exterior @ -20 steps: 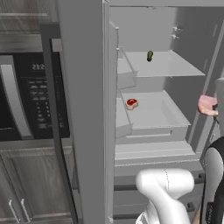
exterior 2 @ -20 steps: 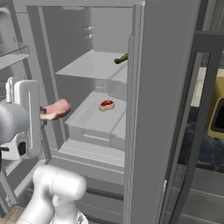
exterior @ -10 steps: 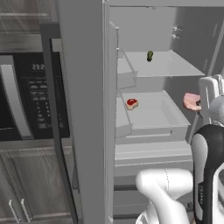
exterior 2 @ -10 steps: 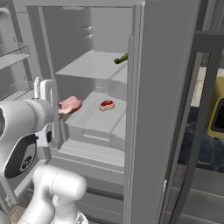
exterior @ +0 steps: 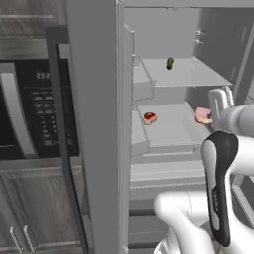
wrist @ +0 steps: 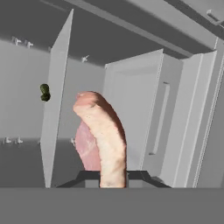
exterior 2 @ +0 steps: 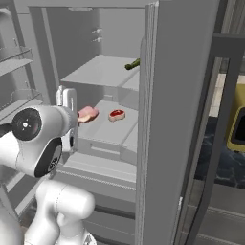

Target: Transport the steak and cucumber to the fridge. Place the steak on the rack containing meat and place the cucumber on the rack containing the vegetable, ensuring meats and vegetables are on different racks.

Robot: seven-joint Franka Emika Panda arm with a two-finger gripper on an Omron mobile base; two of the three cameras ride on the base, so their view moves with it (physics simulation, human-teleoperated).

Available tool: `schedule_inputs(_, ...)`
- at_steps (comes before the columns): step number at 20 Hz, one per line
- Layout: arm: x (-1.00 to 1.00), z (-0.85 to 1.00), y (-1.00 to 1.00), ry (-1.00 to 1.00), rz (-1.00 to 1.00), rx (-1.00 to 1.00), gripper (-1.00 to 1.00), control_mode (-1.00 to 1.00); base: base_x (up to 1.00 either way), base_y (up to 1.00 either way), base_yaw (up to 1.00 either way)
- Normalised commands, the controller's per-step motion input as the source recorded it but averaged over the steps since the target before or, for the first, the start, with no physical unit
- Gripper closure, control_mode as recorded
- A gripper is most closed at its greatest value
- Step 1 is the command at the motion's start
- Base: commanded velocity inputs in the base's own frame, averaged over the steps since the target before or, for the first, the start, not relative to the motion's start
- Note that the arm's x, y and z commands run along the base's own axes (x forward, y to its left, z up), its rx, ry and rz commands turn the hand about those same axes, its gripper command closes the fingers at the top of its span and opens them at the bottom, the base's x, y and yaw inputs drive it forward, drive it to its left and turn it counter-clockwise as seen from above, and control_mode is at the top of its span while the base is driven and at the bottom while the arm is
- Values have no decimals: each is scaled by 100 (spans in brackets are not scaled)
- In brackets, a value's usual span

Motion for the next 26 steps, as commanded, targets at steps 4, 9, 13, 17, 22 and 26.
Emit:
schedule_inputs(4, 57, -37, 0, 3, 0, 0, 100, -100, 0, 0, 0)
schedule_inputs(9, 49, -39, -1, 2, 1, 0, 100, -100, 0, 0, 0)
schedule_inputs(13, 46, -39, -2, 4, 3, 0, 100, -100, 0, 0, 0)
schedule_inputs(17, 50, -37, -4, 5, 2, 0, 100, -100, 0, 0, 0)
schedule_inputs(22, 55, -33, -4, 13, 1, 0, 100, -100, 0, 0, 0)
schedule_inputs(26, 52, -30, -1, 15, 1, 0, 100, -100, 0, 0, 0)
